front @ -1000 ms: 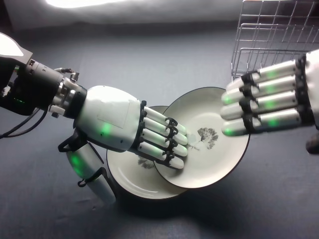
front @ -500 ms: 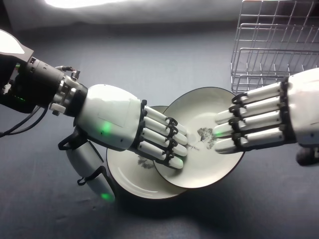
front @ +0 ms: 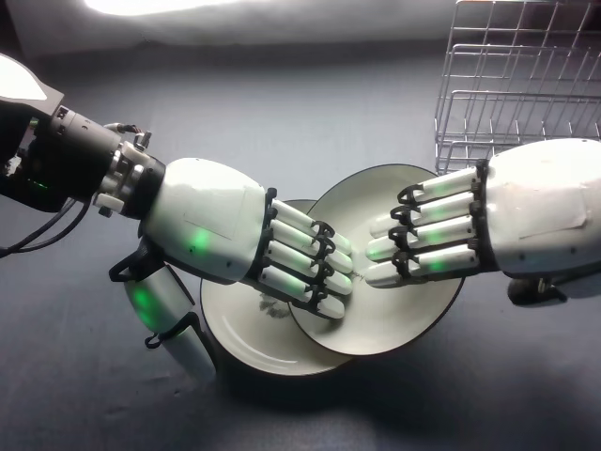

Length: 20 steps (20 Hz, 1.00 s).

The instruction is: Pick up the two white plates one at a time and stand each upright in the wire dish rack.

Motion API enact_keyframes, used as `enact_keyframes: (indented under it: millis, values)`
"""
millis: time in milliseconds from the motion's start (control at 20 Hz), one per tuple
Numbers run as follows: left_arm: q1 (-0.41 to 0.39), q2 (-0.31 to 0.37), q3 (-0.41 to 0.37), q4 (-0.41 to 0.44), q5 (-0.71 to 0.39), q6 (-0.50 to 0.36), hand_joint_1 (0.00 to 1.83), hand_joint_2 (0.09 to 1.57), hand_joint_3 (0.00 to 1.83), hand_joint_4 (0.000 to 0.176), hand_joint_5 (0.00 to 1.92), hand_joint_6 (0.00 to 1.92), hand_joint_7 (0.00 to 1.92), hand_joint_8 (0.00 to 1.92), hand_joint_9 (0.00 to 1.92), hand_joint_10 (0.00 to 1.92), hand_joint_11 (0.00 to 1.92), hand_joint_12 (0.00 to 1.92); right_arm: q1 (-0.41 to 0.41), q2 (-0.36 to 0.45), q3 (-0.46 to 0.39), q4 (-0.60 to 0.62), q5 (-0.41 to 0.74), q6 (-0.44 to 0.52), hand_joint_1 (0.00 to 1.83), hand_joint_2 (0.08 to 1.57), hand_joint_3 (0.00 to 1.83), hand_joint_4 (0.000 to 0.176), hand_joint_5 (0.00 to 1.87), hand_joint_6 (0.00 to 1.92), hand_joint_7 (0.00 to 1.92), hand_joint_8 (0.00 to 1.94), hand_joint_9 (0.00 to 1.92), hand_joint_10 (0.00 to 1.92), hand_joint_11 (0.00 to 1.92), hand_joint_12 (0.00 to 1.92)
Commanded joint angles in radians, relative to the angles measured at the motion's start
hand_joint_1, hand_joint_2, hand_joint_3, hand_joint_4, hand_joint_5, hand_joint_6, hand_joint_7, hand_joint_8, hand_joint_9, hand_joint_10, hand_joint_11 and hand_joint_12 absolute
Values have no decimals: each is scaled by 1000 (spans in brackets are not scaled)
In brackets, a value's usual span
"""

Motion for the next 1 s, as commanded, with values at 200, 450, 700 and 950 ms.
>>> enact_keyframes:
  millis: [200,450,700,950]
  values:
    - [9,-7,3,3,45,-8,0,1135,7,0,53,13,5,2,0,0,0,0,20,-55,45,59,36,0,1287,982,0,0,156,27,110,19,159,30,0,1054]
    - [9,-10,9,0,45,-8,0,1124,1,0,100,25,54,19,9,3,0,0,52,-108,75,59,4,0,1278,1004,7,0,160,4,134,4,165,7,0,1025]
    - [9,-10,17,-3,45,-8,0,1139,7,0,94,13,42,8,4,1,0,0,60,-135,83,59,-13,0,1237,1020,1,0,213,12,170,9,207,21,0,1046]
    - [10,-9,19,-3,45,-8,0,1142,6,0,101,9,56,8,11,3,0,0,28,-136,83,59,-18,-1,1256,1063,5,0,524,17,571,8,555,45,112,1242]
